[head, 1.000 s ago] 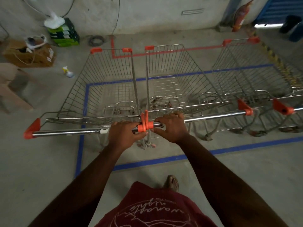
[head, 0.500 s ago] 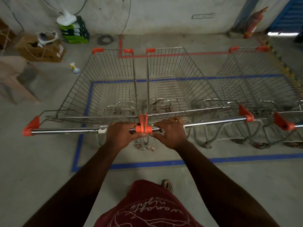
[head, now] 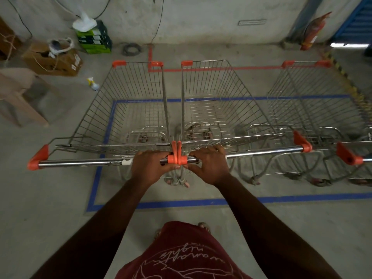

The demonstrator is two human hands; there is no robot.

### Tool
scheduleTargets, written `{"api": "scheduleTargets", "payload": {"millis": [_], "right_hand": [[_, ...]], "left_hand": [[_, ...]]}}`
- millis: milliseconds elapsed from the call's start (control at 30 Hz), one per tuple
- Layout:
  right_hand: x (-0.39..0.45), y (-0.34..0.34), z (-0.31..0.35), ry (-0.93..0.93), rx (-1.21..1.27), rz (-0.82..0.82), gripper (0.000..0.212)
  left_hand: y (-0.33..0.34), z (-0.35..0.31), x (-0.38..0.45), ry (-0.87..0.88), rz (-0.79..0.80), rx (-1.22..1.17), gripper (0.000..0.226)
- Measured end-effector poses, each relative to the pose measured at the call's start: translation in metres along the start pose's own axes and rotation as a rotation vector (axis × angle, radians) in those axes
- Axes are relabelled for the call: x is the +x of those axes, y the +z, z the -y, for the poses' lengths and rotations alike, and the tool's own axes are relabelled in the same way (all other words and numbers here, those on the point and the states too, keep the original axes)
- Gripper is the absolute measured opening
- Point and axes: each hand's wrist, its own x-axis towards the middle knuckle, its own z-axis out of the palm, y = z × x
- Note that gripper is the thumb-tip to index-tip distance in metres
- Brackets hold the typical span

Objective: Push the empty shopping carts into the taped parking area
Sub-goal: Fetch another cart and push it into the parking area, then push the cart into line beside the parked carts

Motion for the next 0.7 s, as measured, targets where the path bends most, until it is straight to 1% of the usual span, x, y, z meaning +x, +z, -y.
{"api": "scheduleTargets", "payload": {"millis": [200,267,333,400,500,633,700], "right_hand": [[-0.001,-0.005,0.002,0.007,0.034,0.038,0.054],[-0.002,-0.012,0.005,0.013,0.055,0.044,0.06],[-0.008,-0.021,0.009,0.031,0.062,0.029,0.066],[-0.016,-0.033,0.014,0.052,0.062,-0.02,0.063],[-0.032,-0.049,0.021,0.119,0.101,-0.083,0.055],[-0.065,-0.068,0.017,0.2,0.204,-0.113,0.045],[-0.084,-0.075,0.008,0.215,0.271,-0.158,0.042]], "left_hand": [[-0.002,-0.002,-0.003,-0.004,0.056,-0.012,0.065],[-0.003,-0.003,-0.003,-0.02,0.068,-0.032,0.071],[-0.004,-0.006,-0.004,-0.008,0.027,-0.085,0.077],[-0.004,-0.013,-0.005,0.052,-0.047,-0.146,0.071],[0.001,-0.032,-0.007,0.15,-0.132,-0.237,0.052],[0.008,-0.062,-0.01,0.306,-0.16,-0.378,0.037],[0.01,-0.079,-0.011,0.359,-0.119,-0.421,0.033]]}}
